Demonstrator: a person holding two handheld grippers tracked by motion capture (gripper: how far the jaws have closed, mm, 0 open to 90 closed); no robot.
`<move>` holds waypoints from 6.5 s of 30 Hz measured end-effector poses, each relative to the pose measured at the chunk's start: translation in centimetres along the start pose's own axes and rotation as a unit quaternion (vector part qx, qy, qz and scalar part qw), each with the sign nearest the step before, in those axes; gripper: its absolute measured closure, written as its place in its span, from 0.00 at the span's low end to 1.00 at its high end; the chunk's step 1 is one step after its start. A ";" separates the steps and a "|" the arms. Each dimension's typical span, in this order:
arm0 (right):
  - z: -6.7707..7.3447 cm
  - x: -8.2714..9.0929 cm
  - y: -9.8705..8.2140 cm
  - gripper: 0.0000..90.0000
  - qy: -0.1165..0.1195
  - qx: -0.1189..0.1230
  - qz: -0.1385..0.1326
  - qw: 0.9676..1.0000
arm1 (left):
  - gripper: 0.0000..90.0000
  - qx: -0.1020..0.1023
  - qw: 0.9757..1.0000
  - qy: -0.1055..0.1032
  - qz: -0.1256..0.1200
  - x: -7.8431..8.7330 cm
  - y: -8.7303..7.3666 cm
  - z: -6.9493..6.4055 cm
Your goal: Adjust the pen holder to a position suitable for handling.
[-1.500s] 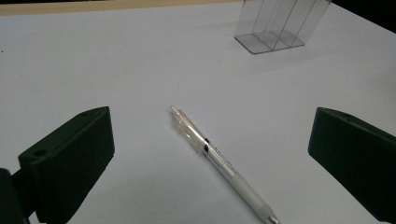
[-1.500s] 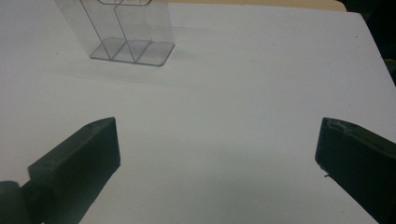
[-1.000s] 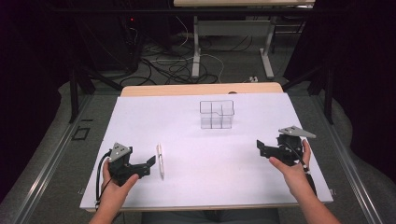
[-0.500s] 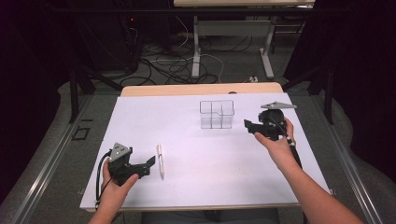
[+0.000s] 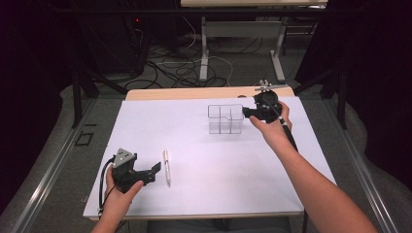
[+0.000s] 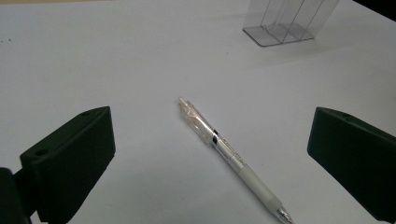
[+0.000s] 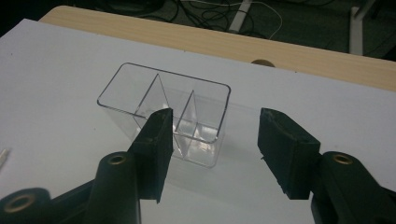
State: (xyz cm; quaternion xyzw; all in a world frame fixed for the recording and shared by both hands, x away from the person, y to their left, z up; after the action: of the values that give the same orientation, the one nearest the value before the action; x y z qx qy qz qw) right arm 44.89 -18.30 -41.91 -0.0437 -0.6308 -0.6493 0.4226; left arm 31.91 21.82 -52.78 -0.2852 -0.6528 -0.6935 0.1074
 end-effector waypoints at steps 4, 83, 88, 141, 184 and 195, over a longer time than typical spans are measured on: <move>0.3 -1.0 0.8 0.54 0.002 -0.013 0.014 1.000 | 0.01 0.001 1.000 0.001 0.000 0.0 0.0 0.1; -3.3 -10.6 0.2 0.96 -0.067 -0.206 0.157 0.963 | 0.02 0.002 1.000 -0.005 0.003 -0.2 -0.2 0.2; -3.0 -10.1 0.2 0.96 -0.067 -0.207 0.160 0.963 | 0.02 0.001 1.000 -0.005 0.005 -0.3 -0.2 0.3; 2.0 -4.3 -6.0 0.94 0.041 -0.207 0.181 0.961 | 0.02 -0.001 1.000 0.003 0.008 -0.3 -0.2 0.2; 3.6 -2.4 -6.4 0.65 0.126 -0.129 0.117 0.977 | 0.03 -0.003 1.000 0.004 0.022 -0.5 -0.4 0.2; 2.9 -0.5 -6.9 0.56 0.158 -0.060 0.097 0.981 | 0.03 0.003 1.000 0.003 0.029 -0.6 -0.5 0.3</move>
State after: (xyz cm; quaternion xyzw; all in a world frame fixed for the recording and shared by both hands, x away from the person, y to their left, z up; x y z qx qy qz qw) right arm 39.71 -16.64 -47.03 -0.0269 -0.5087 -0.6407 0.5744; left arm 32.20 21.99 -53.56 -0.3018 -0.6456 -0.6893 0.1305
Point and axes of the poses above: each handheld gripper's, and its own axes: x roughly backward along the jaws, y roughly out of its top, z roughly to its left, the point moved 2 cm from there along -x, roughly forward along the jaws, and after that the axes turned 14 degrees about y, right-handed, at the moved point
